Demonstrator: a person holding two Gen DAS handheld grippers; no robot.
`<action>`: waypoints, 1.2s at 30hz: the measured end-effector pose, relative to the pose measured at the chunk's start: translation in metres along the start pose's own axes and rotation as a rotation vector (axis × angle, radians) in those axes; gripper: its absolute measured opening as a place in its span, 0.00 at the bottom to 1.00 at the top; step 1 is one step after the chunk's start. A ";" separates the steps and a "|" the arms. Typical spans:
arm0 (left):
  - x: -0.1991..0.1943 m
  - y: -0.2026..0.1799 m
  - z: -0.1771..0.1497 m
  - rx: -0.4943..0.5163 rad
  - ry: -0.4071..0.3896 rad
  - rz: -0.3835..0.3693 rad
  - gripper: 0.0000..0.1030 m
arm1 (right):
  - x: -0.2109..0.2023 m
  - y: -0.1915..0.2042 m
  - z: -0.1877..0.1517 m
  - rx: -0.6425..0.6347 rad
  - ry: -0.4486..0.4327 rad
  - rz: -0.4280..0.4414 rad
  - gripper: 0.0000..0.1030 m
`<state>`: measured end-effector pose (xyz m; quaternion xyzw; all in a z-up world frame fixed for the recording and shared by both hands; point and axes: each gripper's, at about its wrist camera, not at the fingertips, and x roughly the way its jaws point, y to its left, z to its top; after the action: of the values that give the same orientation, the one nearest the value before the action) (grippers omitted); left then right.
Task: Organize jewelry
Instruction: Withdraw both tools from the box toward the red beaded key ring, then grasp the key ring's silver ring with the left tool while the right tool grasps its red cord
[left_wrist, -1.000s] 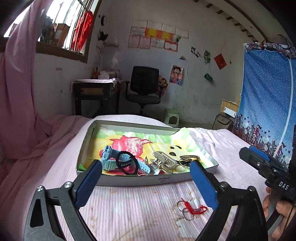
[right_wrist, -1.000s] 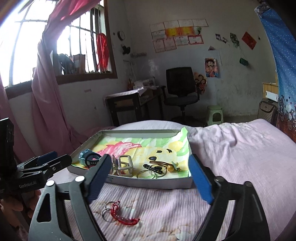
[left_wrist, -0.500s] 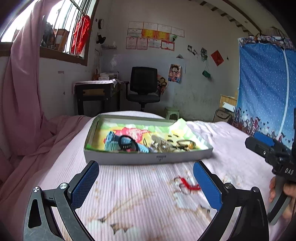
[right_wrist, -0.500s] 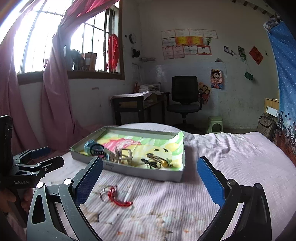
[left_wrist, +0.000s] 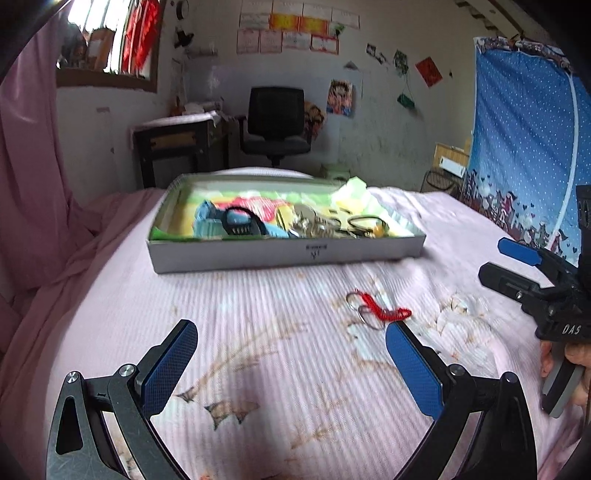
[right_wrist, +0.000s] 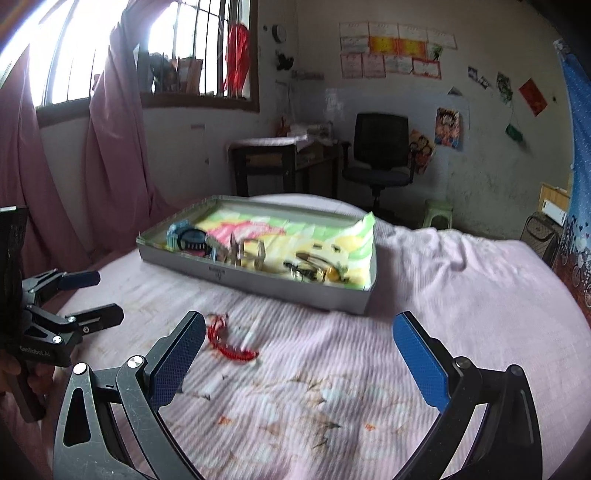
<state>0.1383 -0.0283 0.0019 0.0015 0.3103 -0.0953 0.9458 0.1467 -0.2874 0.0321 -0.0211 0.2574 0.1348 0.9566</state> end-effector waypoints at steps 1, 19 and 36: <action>0.003 0.000 0.000 -0.001 0.015 -0.008 0.99 | 0.003 0.000 -0.002 -0.003 0.022 0.002 0.97; 0.035 -0.026 0.002 0.078 0.156 -0.130 0.56 | 0.046 0.018 -0.027 -0.047 0.229 0.120 0.51; 0.079 -0.026 0.010 -0.036 0.288 -0.285 0.18 | 0.074 0.031 -0.029 -0.058 0.276 0.198 0.39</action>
<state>0.2024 -0.0689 -0.0349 -0.0457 0.4411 -0.2217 0.8685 0.1857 -0.2420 -0.0288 -0.0417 0.3833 0.2315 0.8932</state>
